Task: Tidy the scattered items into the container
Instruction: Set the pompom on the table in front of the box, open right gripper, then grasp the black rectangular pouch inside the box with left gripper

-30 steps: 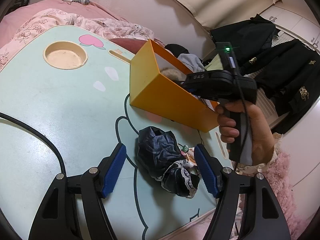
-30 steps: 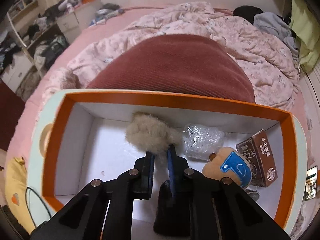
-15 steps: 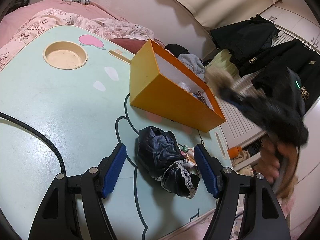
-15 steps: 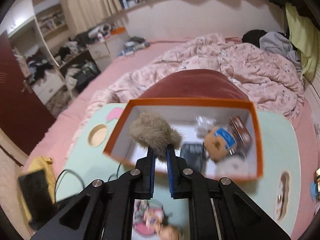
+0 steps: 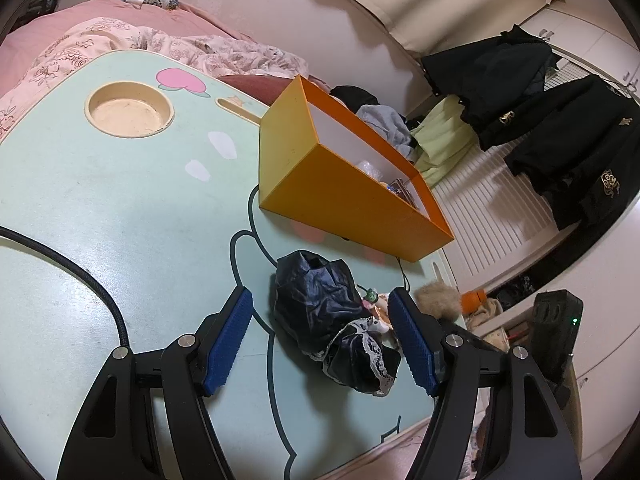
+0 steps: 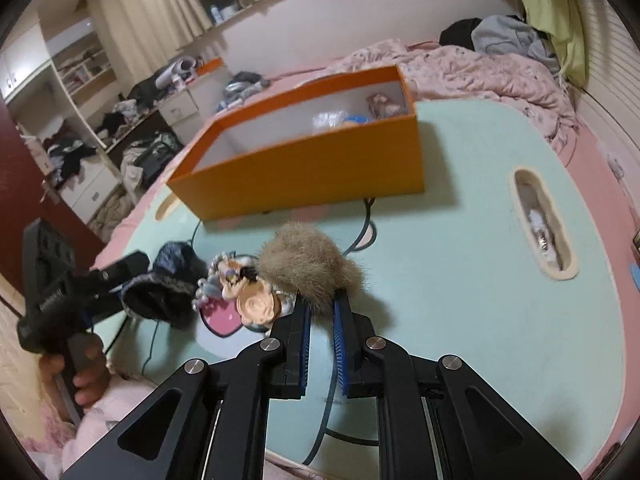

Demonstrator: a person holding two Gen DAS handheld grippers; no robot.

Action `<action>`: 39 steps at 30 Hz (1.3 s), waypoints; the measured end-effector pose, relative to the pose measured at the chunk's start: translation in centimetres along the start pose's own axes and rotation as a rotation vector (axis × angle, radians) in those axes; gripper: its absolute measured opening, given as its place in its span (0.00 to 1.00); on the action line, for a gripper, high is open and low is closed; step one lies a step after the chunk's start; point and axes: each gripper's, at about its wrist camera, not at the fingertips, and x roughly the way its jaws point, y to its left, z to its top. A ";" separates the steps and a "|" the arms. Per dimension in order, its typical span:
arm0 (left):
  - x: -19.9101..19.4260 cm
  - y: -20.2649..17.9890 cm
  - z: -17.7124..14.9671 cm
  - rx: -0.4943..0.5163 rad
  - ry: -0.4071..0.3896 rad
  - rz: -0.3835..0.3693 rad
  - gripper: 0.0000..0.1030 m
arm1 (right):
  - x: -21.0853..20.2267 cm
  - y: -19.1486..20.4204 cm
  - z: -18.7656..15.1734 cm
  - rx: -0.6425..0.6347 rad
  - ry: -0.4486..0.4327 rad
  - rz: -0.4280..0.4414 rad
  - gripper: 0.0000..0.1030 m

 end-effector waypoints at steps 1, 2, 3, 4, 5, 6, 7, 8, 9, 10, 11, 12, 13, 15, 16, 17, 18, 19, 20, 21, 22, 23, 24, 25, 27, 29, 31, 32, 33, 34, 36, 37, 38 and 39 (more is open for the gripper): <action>0.0 0.0 0.0 0.000 0.000 0.000 0.68 | -0.2 0.1 -0.2 -0.012 -0.017 -0.017 0.16; 0.0 0.0 0.0 -0.001 -0.001 -0.001 0.68 | -0.3 0.4 -0.3 -0.029 -0.039 -0.043 0.20; 0.0 0.0 0.0 -0.001 -0.002 -0.001 0.68 | -0.4 0.8 -0.3 -0.042 -0.059 -0.069 0.30; 0.0 0.0 0.0 -0.002 -0.003 -0.002 0.68 | -0.6 0.8 -0.2 -0.050 -0.078 -0.088 0.36; 0.0 0.0 0.0 -0.002 -0.003 -0.002 0.68 | -0.9 1.0 -0.3 -0.053 -0.099 -0.101 0.51; -0.1 0.0 -0.1 -0.003 -0.004 -0.003 0.69 | -1.3 1.1 -0.7 -0.055 -0.113 -0.101 0.57; -0.1 0.0 -0.1 -0.003 -0.005 -0.003 0.69 | -1.6 1.1 -1.0 -0.058 -0.123 -0.098 0.58; -0.1 -0.1 -0.1 -0.003 -0.005 -0.003 0.68 | -2.0 1.2 -1.4 -0.059 -0.129 -0.100 0.60; 0.0 -0.1 -0.1 -0.003 -0.005 -0.002 0.68 | -2.3 1.3 -1.6 -0.061 -0.134 -0.104 0.61; -0.1 -0.1 -0.1 -0.003 -0.005 -0.002 0.68 | -2.6 1.4 -2.0 -0.064 -0.135 -0.113 0.61; 0.0 -0.1 -0.1 -0.003 -0.005 -0.001 0.68 | -2.7 1.5 -2.4 -0.071 -0.132 -0.131 0.62; -0.1 -0.1 -0.1 -0.003 -0.007 -0.001 0.69 | -2.8 1.8 -2.8 -0.084 -0.128 -0.154 0.62; -0.1 -0.1 0.0 -0.003 -0.010 0.000 0.69 | -2.9 1.8 -3.2 -0.096 -0.129 -0.173 0.62; -0.5 -0.4 0.1 0.003 -0.029 0.000 0.69 | -3.0 1.8 -3.8 -0.098 -0.133 -0.205 0.62; -0.7 -0.5 0.1 0.010 -0.041 0.002 0.68 | -2.9 1.5 -3.9 -0.084 -0.131 -0.208 0.62; -1.1 -0.8 0.3 0.023 -0.065 0.005 0.68 | -2.7 1.1 -3.9 -0.073 -0.122 -0.208 0.62; -1.7 -1.4 0.6 0.042 -0.092 0.005 0.68 | -2.4 0.8 -3.9 -0.060 -0.108 -0.212 0.62; -2.0 -1.9 1.0 0.061 -0.106 0.002 0.68 | -2.1 0.5 -3.9 -0.050 -0.097 -0.216 0.62; -2.2 -2.9 1.6 0.089 -0.113 -0.003 0.68 | -1.7 0.2 -4.0 -0.038 -0.081 -0.219 0.62; -2.3 -3.6 2.2 0.108 -0.111 -0.002 0.68 | -1.5 0.1 -4.1 -0.030 -0.071 -0.222 0.62; -2.2 -4.5 2.8 0.128 -0.107 0.003 0.68 | -1.4 -0.1 -4.2 -0.024 -0.064 -0.224 0.62; -2.0 -5.7 3.7 0.157 -0.098 0.012 0.68 | -1.3 -0.1 -4.2 -0.022 -0.060 -0.221 0.62; -1.7 -6.7 4.4 0.180 -0.084 0.020 0.68 | -1.3 -0.2 -4.3 -0.021 -0.058 -0.220 0.62; -1.2 -7.7 5.2 0.203 -0.060 0.031 0.69 | -1.4 -0.3 -4.3 -0.021 -0.059 -0.221 0.62; 0.3 -9.6 7.0 0.227 0.017 0.058 0.69 | -1.4 -0.3 -4.4 -0.025 -0.058 -0.225 0.62; 2.2 -11.0 8.8 0.220 0.104 0.088 0.68 | -1.4 -0.2 -4.4 -0.030 -0.057 -0.229 0.62; 4.2 -12.3 9.8 0.243 0.171 0.130 0.69 | -1.4 -0.1 -4.5 -0.036 -0.055 -0.230 0.63; 5.1 -12.8 10.2 0.256 0.196 0.157 0.68 | -1.4 -0.1 -4.5 -0.038 -0.055 -0.229 0.64; 6.2 -13.3 10.5 0.272 0.227 0.196 0.69 | -1.4 0.0 -4.5 -0.040 -0.054 -0.227 0.64; 7.2 -13.5 10.7 0.282 0.261 0.225 0.68 | -1.4 0.0 -4.5 -0.040 -0.054 -0.226 0.64; 9.6 -13.4 11.0 0.257 0.352 0.241 0.68 | -1.4 0.0 -4.5 -0.039 -0.055 -0.222 0.65; 10.6 -13.3 11.0 0.234 0.388 0.238 0.68 | -1.4 0.0 -4.5 -0.038 -0.055 -0.220 0.65; 11.5 -13.3 11.1 0.219 0.421 0.243 0.68 | -1.4 -0.1 -4.5 -0.037 -0.056 -0.217 0.65; 12.4 -13.3 11.0 0.215 0.449 0.257 0.68 | -1.4 -0.1 -4.5 -0.036 -0.057 -0.215 0.65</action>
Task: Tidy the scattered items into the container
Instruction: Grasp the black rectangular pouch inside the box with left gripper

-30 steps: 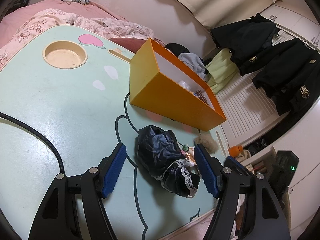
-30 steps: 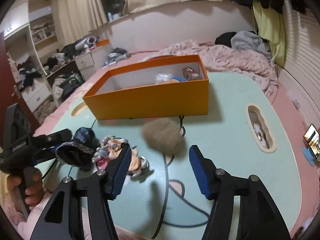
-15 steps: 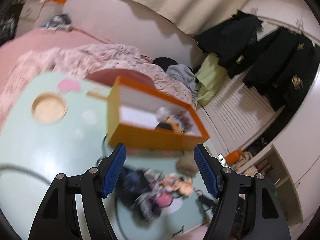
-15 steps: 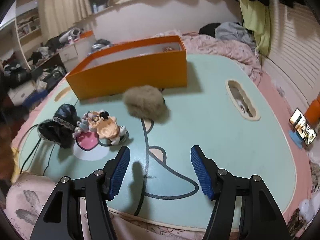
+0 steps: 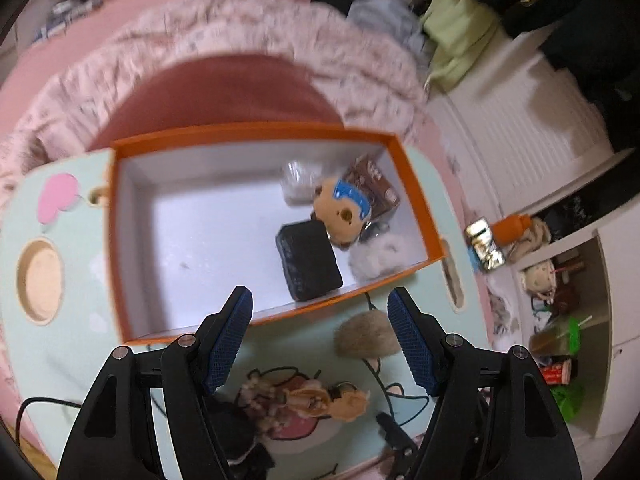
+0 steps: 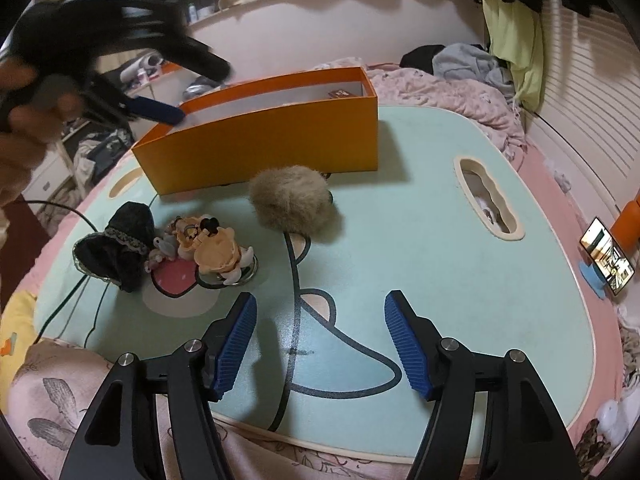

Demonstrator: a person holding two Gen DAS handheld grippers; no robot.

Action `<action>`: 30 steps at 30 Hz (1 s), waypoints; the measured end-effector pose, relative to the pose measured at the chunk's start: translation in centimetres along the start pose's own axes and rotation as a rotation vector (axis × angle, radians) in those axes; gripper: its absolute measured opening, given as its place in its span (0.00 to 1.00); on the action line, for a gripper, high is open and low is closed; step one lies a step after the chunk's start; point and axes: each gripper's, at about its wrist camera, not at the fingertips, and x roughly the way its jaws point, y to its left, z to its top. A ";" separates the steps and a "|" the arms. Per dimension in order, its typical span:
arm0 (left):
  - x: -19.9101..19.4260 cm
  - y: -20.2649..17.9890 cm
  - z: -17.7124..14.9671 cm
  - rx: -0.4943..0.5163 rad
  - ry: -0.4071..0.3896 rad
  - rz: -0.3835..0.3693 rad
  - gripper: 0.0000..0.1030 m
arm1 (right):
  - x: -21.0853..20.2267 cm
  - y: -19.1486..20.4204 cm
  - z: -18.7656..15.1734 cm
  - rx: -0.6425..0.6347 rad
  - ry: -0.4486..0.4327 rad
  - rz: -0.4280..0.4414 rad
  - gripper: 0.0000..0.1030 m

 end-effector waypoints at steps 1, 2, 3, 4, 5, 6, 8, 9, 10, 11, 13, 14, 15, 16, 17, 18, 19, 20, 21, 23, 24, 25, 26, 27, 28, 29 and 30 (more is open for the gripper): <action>0.6 -0.4 0.1 0.003 0.016 0.015 0.68 | 0.0 0.0 0.0 0.001 0.000 0.002 0.65; 1.0 -0.7 0.3 0.009 0.026 0.029 0.68 | 0.0 0.0 0.0 0.001 -0.001 0.003 0.65; 1.6 -1.1 0.6 0.017 0.041 0.041 0.68 | 0.0 0.0 0.0 0.002 -0.002 0.005 0.65; 2.1 -1.3 0.8 0.020 0.056 0.048 0.68 | -0.1 0.0 0.0 0.003 -0.002 0.006 0.65; 2.8 -1.4 1.1 0.014 0.080 0.054 0.68 | -0.1 0.0 0.0 0.003 -0.003 0.008 0.66; 3.2 -1.5 1.4 0.004 0.092 0.061 0.68 | -0.1 0.0 0.0 0.004 -0.003 0.009 0.66; 3.7 -1.7 1.8 -0.009 0.098 0.081 0.68 | -0.1 0.0 -0.1 0.006 -0.004 0.012 0.66; 4.0 -2.0 2.1 0.002 0.104 0.099 0.68 | -0.1 0.0 -0.1 0.006 -0.004 0.012 0.66; 4.2 -2.3 2.2 0.013 0.102 0.112 0.68 | -0.1 -0.1 -0.1 0.005 -0.004 0.011 0.66; 4.4 -2.6 2.4 0.025 0.096 0.132 0.68 | -0.1 -0.1 -0.1 0.005 -0.004 0.011 0.66; 4.9 -2.9 2.9 0.043 0.079 0.188 0.68 | -0.1 -0.1 -0.1 0.005 -0.004 0.012 0.66; 5.2 -2.7 3.1 0.040 0.075 0.214 0.68 | -0.1 -0.1 -0.1 0.006 -0.004 0.013 0.66; 5.6 -2.6 3.2 0.035 0.079 0.231 0.67 | -0.1 -0.1 -0.1 0.006 -0.004 0.014 0.66; 6.0 -2.3 3.4 0.032 0.089 0.236 0.61 | -0.1 -0.1 -0.1 0.006 -0.004 0.015 0.66; 6.4 -2.1 3.4 0.027 0.102 0.239 0.56 | -0.1 -0.1 -0.1 0.006 -0.004 0.015 0.66; 6.9 -1.9 3.4 0.024 0.114 0.243 0.55 | -0.1 -0.1 -0.1 0.005 -0.004 0.015 0.66; 7.4 -1.8 3.4 0.026 0.120 0.244 0.55 | -0.1 -0.1 -0.1 0.005 -0.004 0.016 0.66; 7.9 -1.7 3.2 0.032 0.129 0.258 0.54 | -0.1 -0.1 -0.2 0.005 -0.004 0.017 0.66; 8.3 -1.6 3.0 0.045 0.122 0.275 0.52 | 0.0 -0.1 -0.2 0.006 -0.004 0.017 0.66; 8.5 -1.6 2.5 0.097 0.090 0.321 0.44 | 0.0 0.0 -0.2 0.007 -0.004 0.019 0.67; 8.6 -1.6 2.2 0.120 0.086 0.350 0.41 | 0.0 0.0 -0.2 0.007 -0.005 0.021 0.67; 8.7 -1.5 2.0 0.131 0.083 0.359 0.40 | 0.0 0.0 -0.2 0.008 -0.005 0.022 0.67; 8.7 -1.3 1.8 0.139 0.078 0.361 0.40 | 0.0 0.0 -0.2 0.007 -0.005 0.022 0.67; 8.7 -1.0 1.6 0.144 0.074 0.359 0.40 | 0.0 0.0 -0.2 0.007 -0.005 0.022 0.68; 8.7 -0.8 1.6 0.147 0.071 0.357 0.40 | 0.0 0.0 -0.2 0.007 -0.005 0.022 0.68; 8.6 -0.6 1.5 0.150 0.068 0.354 0.40 | 0.0 0.0 -0.2 0.006 -0.005 0.022 0.68; 8.5 -0.4 1.4 0.149 0.065 0.348 0.40 | 0.0 0.0 -0.2 0.006 -0.005 0.022 0.68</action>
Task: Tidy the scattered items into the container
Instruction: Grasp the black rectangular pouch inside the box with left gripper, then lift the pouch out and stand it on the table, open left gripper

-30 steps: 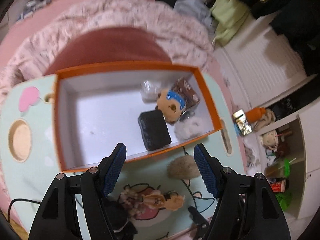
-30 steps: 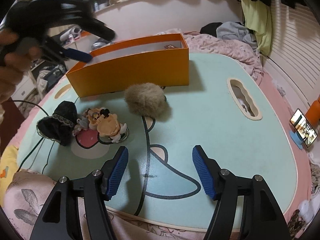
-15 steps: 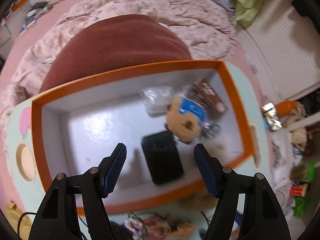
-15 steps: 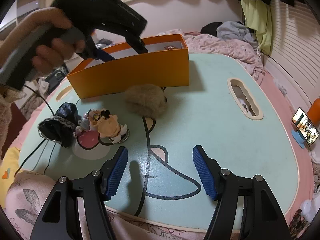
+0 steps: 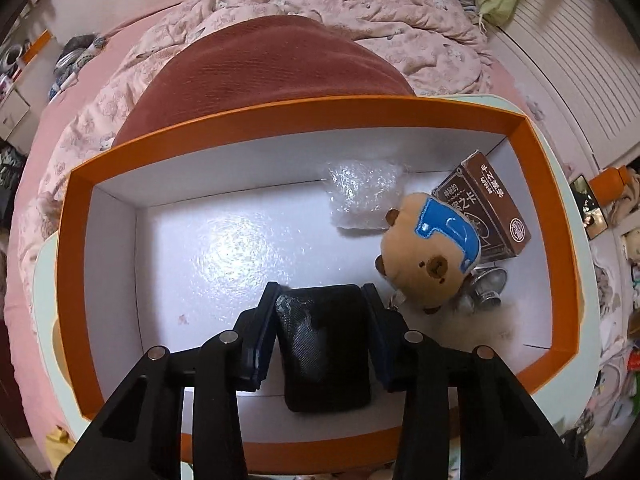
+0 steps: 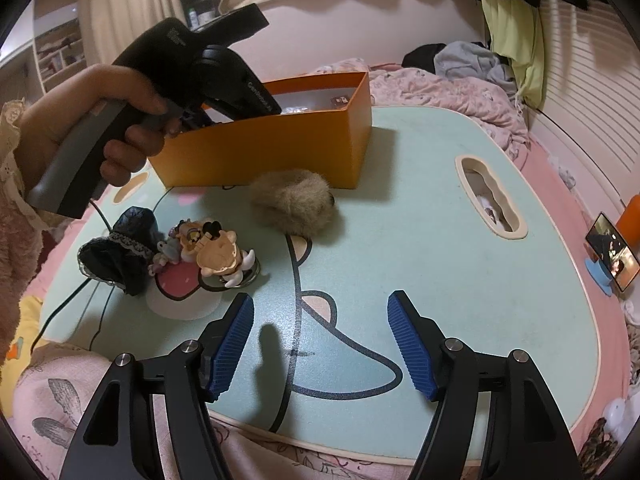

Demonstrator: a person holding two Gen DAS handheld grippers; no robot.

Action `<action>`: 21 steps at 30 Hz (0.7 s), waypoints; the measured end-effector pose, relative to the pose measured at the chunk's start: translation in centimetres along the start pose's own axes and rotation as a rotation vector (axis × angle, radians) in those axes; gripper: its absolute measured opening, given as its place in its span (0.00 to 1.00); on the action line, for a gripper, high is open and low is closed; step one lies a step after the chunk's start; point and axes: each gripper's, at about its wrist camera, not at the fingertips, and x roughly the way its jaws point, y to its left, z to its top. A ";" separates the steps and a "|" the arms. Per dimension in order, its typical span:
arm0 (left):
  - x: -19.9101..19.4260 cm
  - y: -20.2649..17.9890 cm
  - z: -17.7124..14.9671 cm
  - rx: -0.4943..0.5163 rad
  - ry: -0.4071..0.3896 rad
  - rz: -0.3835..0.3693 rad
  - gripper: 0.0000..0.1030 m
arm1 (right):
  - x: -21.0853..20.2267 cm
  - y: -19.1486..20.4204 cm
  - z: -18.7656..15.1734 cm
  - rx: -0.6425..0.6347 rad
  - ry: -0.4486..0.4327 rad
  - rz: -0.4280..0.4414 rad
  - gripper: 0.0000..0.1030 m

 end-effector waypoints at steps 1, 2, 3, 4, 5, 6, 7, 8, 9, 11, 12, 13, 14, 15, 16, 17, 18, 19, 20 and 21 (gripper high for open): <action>0.0 0.3 -0.1 -0.007 -0.003 -0.010 0.40 | 0.0 0.0 0.0 0.000 0.000 0.000 0.68; -0.3 0.6 -0.2 -0.019 -0.005 -0.028 0.40 | 0.0 0.0 0.0 0.000 0.000 0.001 0.68; -0.5 1.2 -0.3 -0.036 -0.013 -0.053 0.40 | 0.0 0.0 0.0 0.000 0.000 0.001 0.68; -1.3 1.3 0.4 -0.046 -0.021 -0.064 0.39 | 0.0 0.0 0.0 0.000 0.000 0.001 0.68; -2.0 1.6 0.5 -0.056 -0.038 -0.078 0.39 | 0.0 0.1 0.0 -0.001 0.000 0.000 0.68; -2.9 2.1 0.3 -0.061 -0.063 -0.092 0.39 | 0.0 0.0 0.0 -0.002 0.000 0.000 0.68; -3.6 2.3 0.3 -0.064 -0.079 -0.100 0.39 | 0.0 0.0 0.0 -0.002 0.001 0.000 0.68; -4.5 2.6 0.2 -0.067 -0.100 -0.116 0.39 | 0.0 0.0 0.0 -0.001 0.000 0.001 0.68; -5.7 2.9 -0.2 -0.070 -0.129 -0.139 0.39 | 0.0 0.0 0.0 -0.001 0.000 0.001 0.69; -7.5 3.2 -0.6 -0.070 -0.172 -0.170 0.39 | 0.0 0.0 0.0 -0.002 0.000 0.001 0.69; -8.6 3.4 -1.1 -0.065 -0.199 -0.189 0.39 | 0.1 -0.1 0.1 -0.002 0.001 0.000 0.69; -9.6 3.4 -1.4 -0.060 -0.217 -0.209 0.39 | 0.1 0.0 0.1 -0.003 0.001 0.000 0.69; -10.5 3.6 -2.0 -0.054 -0.233 -0.235 0.39 | 0.1 0.0 0.1 -0.003 0.001 0.000 0.69; -11.5 3.7 -2.8 -0.048 -0.250 -0.269 0.39 | 0.1 0.0 0.1 -0.003 0.001 0.000 0.69; -12.0 3.6 -3.4 -0.044 -0.259 -0.285 0.39 | 0.1 0.0 0.1 -0.003 0.001 0.001 0.69; -12.8 3.6 -4.1 -0.038 -0.272 -0.302 0.39 | 0.1 0.0 0.1 -0.004 0.001 0.000 0.69; -13.2 3.5 -4.5 -0.032 -0.279 -0.309 0.39 | 0.1 0.0 0.1 -0.005 0.002 0.000 0.69; -13.5 3.8 -4.6 -0.028 -0.284 -0.316 0.39 | 0.1 0.0 0.1 -0.006 0.002 -0.001 0.69; -13.9 3.7 -5.1 -0.025 -0.291 -0.328 0.39 | 0.2 0.1 0.2 -0.008 0.003 -0.002 0.69; -14.3 3.5 -5.5 -0.018 -0.296 -0.345 0.39 | 0.2 0.1 0.2 -0.009 0.003 -0.003 0.69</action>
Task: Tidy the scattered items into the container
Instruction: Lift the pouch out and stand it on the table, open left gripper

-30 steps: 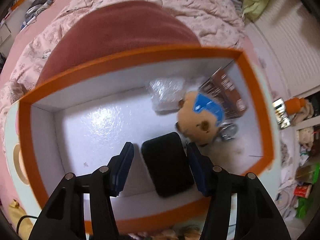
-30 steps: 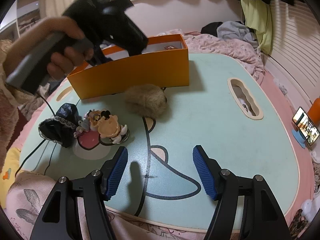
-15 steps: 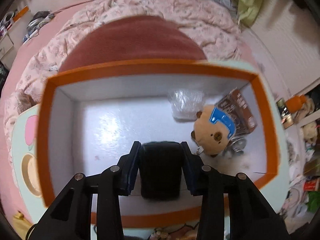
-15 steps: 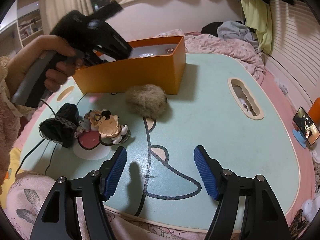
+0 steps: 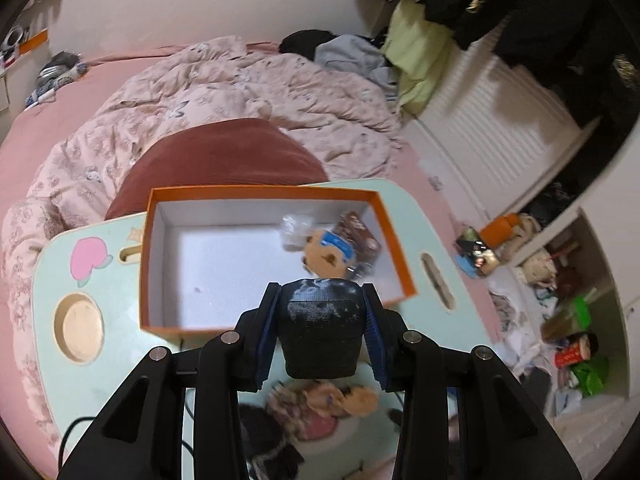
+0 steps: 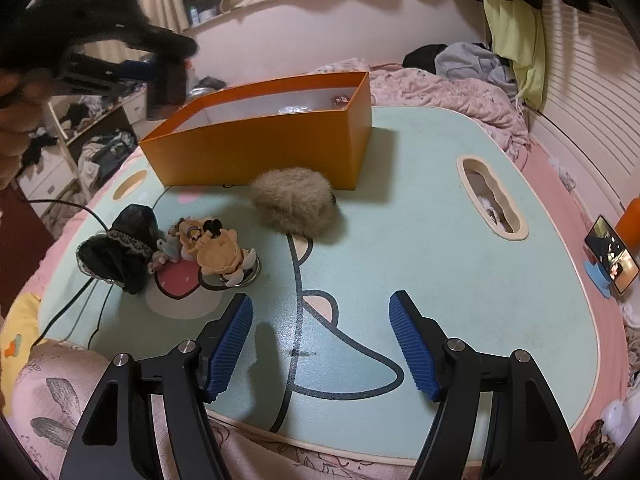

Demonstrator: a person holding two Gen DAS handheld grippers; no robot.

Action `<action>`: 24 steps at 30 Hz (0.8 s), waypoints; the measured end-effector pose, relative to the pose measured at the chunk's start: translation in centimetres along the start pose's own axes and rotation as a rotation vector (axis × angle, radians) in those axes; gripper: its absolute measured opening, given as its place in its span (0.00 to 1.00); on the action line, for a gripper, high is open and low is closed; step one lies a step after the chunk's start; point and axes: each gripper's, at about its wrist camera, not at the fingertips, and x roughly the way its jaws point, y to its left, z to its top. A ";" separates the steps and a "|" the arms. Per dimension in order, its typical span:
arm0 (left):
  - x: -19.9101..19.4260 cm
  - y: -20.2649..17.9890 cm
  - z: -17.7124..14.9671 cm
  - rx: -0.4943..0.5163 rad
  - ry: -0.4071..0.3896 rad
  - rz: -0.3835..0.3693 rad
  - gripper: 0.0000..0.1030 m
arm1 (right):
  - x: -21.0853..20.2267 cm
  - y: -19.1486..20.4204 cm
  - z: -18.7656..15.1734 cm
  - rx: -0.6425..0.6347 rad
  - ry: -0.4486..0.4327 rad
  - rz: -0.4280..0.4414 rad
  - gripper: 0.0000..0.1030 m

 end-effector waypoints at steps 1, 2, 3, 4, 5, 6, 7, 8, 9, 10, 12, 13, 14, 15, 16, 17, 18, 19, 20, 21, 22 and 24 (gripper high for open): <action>-0.3 -0.3 -0.4 0.007 0.004 -0.021 0.39 | 0.0 0.0 0.0 0.000 0.000 0.000 0.69; -0.6 -0.6 -0.9 0.016 0.014 -0.045 0.39 | 0.0 0.0 0.0 0.000 0.000 0.001 0.69; -0.7 -0.6 -1.4 0.020 0.019 -0.058 0.39 | 0.0 0.0 0.0 0.000 0.000 0.001 0.69; -0.6 -0.6 -1.8 0.024 0.024 -0.065 0.39 | 0.0 0.0 0.0 0.000 0.000 0.001 0.69; -0.5 -0.6 -2.3 0.028 0.032 -0.066 0.39 | 0.0 0.0 0.0 -0.001 0.000 0.001 0.69; -0.2 -0.6 -2.8 0.029 0.040 -0.063 0.39 | 0.0 0.0 0.0 -0.001 0.000 0.001 0.69; 0.1 -0.5 -3.2 0.028 0.046 -0.057 0.39 | 0.0 0.0 0.0 -0.001 0.000 0.001 0.69; 0.5 -0.3 -3.6 0.025 0.056 -0.046 0.39 | 0.0 0.0 0.0 -0.001 0.000 0.001 0.69; 0.8 -0.1 -3.9 0.022 0.063 -0.036 0.39 | 0.0 0.0 0.0 -0.001 0.000 0.001 0.69; 1.1 0.2 -4.3 0.018 0.071 -0.027 0.39 | 0.0 0.0 0.0 -0.002 0.000 0.001 0.69; 1.8 0.9 -4.7 -0.004 0.075 -0.014 0.39 | 0.0 0.0 0.0 -0.003 0.001 0.000 0.69; 2.0 1.2 -4.8 -0.011 0.069 -0.003 0.39 | 0.0 0.0 0.0 -0.004 0.001 0.001 0.69; 2.2 1.4 -4.9 -0.016 0.060 0.011 0.39 | 0.0 0.0 0.0 -0.004 0.001 0.002 0.69; 2.5 1.6 -4.9 -0.018 0.058 0.022 0.39 | 0.0 0.0 0.0 -0.004 0.001 0.002 0.69; 2.8 1.8 -5.0 -0.021 0.068 0.031 0.40 | 0.0 0.0 0.0 -0.005 0.001 0.002 0.69; 3.2 2.1 -5.1 -0.026 0.085 0.035 0.40 | 0.0 0.0 0.0 -0.004 0.001 0.003 0.69; 3.6 2.2 -5.3 -0.035 0.101 0.031 0.41 | 0.0 0.0 0.0 -0.004 0.001 0.003 0.69; 3.7 2.4 -5.5 -0.041 0.102 0.028 0.45 | 0.0 0.0 0.0 -0.005 0.002 0.002 0.69; 3.7 2.5 -5.8 -0.049 0.094 0.026 0.48 | 0.0 0.0 0.0 -0.006 0.001 0.002 0.69; 3.5 2.6 -6.1 -0.057 0.072 0.032 0.50 | 0.0 0.0 0.0 -0.006 0.002 0.002 0.69; 3.3 2.7 -6.3 -0.058 0.053 0.037 0.50 | 0.0 0.0 0.0 -0.007 0.002 0.001 0.69; 2.5 2.6 -7.0 -0.058 -0.004 0.047 0.50 | -0.1 0.0 0.0 -0.010 0.002 -0.001 0.69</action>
